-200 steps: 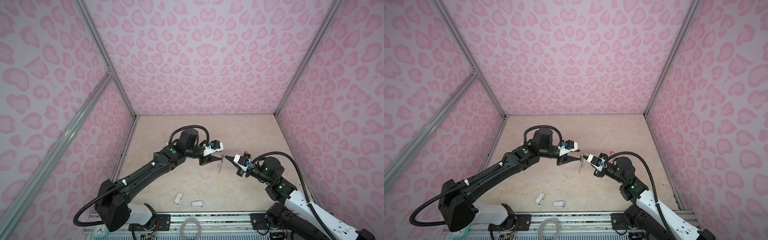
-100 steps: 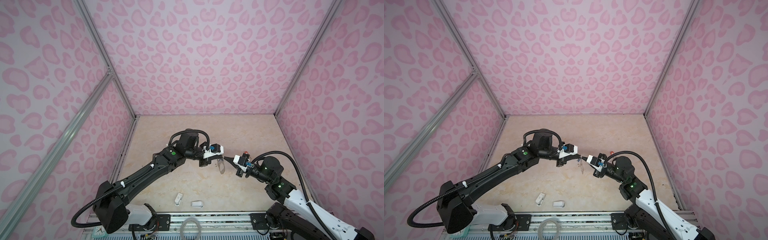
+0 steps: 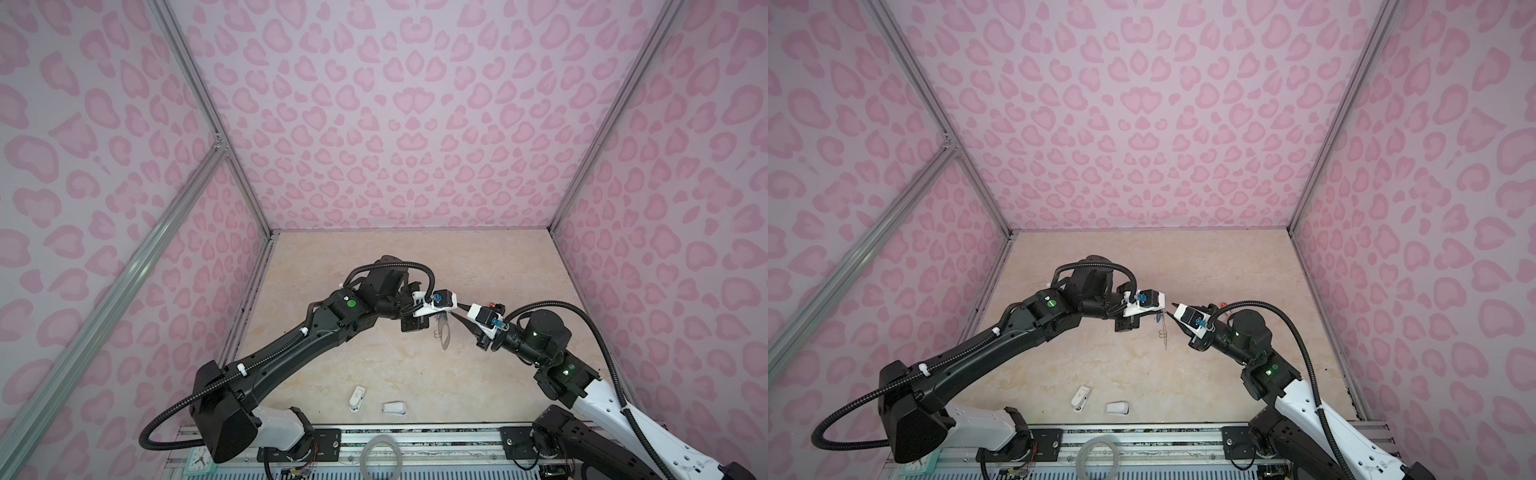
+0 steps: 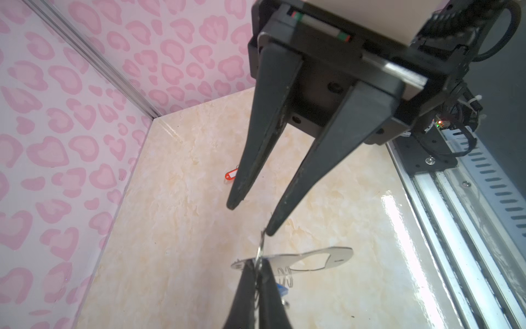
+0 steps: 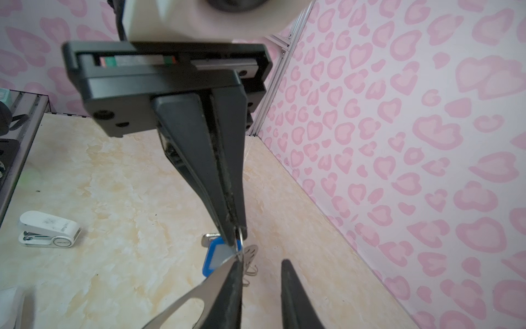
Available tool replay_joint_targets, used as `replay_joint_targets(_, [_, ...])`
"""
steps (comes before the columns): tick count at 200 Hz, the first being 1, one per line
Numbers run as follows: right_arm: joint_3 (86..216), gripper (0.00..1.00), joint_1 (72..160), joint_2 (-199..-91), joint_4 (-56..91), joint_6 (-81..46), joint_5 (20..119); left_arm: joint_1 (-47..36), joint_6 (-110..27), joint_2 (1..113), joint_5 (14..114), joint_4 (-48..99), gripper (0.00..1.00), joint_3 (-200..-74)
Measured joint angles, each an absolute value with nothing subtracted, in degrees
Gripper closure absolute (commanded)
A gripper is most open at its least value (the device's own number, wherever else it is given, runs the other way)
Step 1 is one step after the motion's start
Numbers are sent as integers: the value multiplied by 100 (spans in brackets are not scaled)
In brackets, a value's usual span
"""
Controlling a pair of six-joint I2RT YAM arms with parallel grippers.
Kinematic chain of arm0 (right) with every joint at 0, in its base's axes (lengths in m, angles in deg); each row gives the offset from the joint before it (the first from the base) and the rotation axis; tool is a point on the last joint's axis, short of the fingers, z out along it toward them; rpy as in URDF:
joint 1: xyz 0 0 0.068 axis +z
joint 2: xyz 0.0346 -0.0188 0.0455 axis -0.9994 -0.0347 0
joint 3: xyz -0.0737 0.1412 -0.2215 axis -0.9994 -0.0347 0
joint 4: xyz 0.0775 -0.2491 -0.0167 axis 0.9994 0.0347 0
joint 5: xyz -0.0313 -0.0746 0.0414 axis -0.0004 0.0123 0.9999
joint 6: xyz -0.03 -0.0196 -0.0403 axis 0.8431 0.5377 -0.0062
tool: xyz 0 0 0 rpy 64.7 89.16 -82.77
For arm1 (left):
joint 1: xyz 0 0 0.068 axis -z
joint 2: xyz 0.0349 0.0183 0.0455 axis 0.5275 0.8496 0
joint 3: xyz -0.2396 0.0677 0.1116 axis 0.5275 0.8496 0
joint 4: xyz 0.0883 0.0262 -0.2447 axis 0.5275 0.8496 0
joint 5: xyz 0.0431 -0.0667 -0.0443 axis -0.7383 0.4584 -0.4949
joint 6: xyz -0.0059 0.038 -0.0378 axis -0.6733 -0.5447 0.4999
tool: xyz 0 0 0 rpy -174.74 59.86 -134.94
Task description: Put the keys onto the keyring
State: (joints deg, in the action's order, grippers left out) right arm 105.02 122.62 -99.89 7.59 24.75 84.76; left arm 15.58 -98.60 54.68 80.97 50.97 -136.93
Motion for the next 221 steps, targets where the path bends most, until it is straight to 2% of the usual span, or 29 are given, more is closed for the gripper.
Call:
replay_joint_targets(76, [10596, 85, 12289, -10217, 848, 2519, 8611, 1770, -10090, 5555, 7633, 5449, 96, -13898])
replay_joint_targets(128, [10630, 98, 12295, -10345, 822, 2514, 8764, 1786, -10197, 5551, 7624, 5499, 96, -13918])
replay_joint_targets(136, [10630, 100, 12293, -10356, 822, 2497, 8782, 1786, -10217, 5551, 7613, 5499, 90, -13918])
replay_joint_targets(148, [10630, 100, 12293, -10372, 802, 2495, 8799, 1786, -10217, 5549, 7609, 5499, 69, -13918])
replay_joint_targets(157, [10630, 100, 12293, -10376, 783, 2495, 8803, 1784, -10212, 5542, 7605, 5480, 65, -13905])
replay_joint_targets(163, [10630, 100, 12293, -10374, 769, 2493, 8799, 1775, -10197, 5527, 7607, 5458, 58, -13879])
replay_joint_targets(187, [10547, 100, 12286, -10328, 734, 2414, 8753, 1624, -10000, 5444, 7734, 5338, 53, -13726])
replay_joint_targets(221, [10447, 100, 12275, -10262, 592, 2285, 8736, 1327, -9452, 5330, 7924, 5027, 58, -13507])
